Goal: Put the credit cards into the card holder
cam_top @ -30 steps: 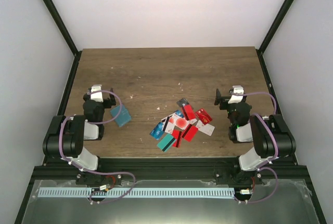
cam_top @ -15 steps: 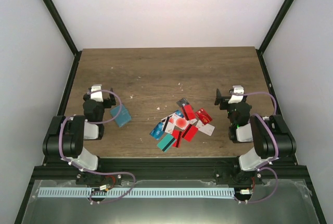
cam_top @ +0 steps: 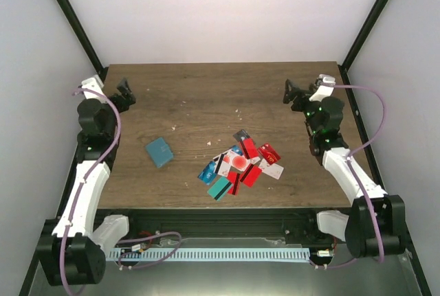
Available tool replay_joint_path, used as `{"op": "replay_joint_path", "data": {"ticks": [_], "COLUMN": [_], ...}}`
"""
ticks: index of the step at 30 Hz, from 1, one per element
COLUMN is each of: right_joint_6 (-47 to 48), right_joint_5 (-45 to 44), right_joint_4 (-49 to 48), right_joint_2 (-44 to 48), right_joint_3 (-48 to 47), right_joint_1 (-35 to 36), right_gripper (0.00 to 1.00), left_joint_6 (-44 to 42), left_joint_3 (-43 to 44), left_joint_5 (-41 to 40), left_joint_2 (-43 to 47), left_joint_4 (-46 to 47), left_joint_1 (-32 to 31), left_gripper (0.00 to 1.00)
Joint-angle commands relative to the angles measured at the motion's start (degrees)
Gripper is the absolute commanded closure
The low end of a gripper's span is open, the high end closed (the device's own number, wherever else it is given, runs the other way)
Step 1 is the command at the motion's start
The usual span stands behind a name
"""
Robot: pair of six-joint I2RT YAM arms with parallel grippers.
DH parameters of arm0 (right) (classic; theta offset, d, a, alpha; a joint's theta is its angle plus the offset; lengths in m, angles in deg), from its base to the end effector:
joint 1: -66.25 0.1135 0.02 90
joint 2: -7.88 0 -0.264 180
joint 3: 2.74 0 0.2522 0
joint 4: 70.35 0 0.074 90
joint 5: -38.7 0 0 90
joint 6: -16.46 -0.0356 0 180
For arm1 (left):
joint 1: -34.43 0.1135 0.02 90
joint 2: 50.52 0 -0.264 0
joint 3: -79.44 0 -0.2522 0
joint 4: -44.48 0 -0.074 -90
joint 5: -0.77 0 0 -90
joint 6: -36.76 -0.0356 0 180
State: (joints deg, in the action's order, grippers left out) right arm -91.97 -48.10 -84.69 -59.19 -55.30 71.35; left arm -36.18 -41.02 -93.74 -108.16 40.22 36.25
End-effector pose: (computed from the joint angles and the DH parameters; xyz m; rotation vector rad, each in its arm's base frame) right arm 0.2696 0.0261 0.2931 0.1401 1.5793 0.3655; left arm 0.2399 0.0104 0.3404 -0.3246 1.5807 -0.1423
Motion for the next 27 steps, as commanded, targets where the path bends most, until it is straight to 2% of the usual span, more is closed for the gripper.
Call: {"op": "replay_joint_path", "data": {"ticks": [1, 3, 5, 8, 12, 15, 18, 23, 27], "right_joint_6": [-10.52, -10.40, -10.28, -12.81, -12.45, -11.61, -10.82, -9.88, -9.17], "right_joint_5": [12.40, 15.27, 16.75, 19.78, 17.24, 14.87, 15.11, 16.80, 17.36], "right_joint_4": [15.03, 17.40, 20.46, 21.68, 22.49, 24.39, 25.38, 27.46, 29.37], "right_joint_2": [-1.17, -1.95, -2.68, -3.51, -6.26, -12.06, -17.87, -24.57, -27.65], "right_joint_3": [-2.85, -4.55, -6.10, -6.44, -7.05, -10.15, -14.02, -19.58, -22.66], "right_joint_1": [-0.23, 0.87, 3.39, 8.38, 20.72, 28.84, 33.62, 36.86, 37.32], "right_gripper": [0.00, 0.00, 0.00, 0.00, 0.00, 0.00, 0.04, 0.10, 0.11], "left_joint_6": [6.00, 7.56, 14.71, 14.89, 17.09, 19.07, 22.25, 23.41, 25.67], "left_joint_3": [0.05, -0.46, -3.17, -6.49, -11.35, -13.71, -15.45, -19.18, -21.49], "left_joint_5": [2.03, 5.45, 4.75, 15.72, 11.69, 10.37, 9.55, 11.16, 12.25], "left_joint_2": [2.22, 1.60, 0.28, -3.29, -0.68, 2.04, 1.42, -1.98, -3.25], "left_joint_4": [-19.86, -23.33, -27.51, -28.50, -32.82, -35.31, -34.78, -31.68, -29.25], "left_joint_1": [0.20, 0.20, 0.38, 1.93, -0.52, -1.74, -4.10, -5.10, -6.49], "left_gripper": [0.00, 0.00, 0.00, 0.00, 0.00, 0.09, 0.20, 0.37, 0.42]}}
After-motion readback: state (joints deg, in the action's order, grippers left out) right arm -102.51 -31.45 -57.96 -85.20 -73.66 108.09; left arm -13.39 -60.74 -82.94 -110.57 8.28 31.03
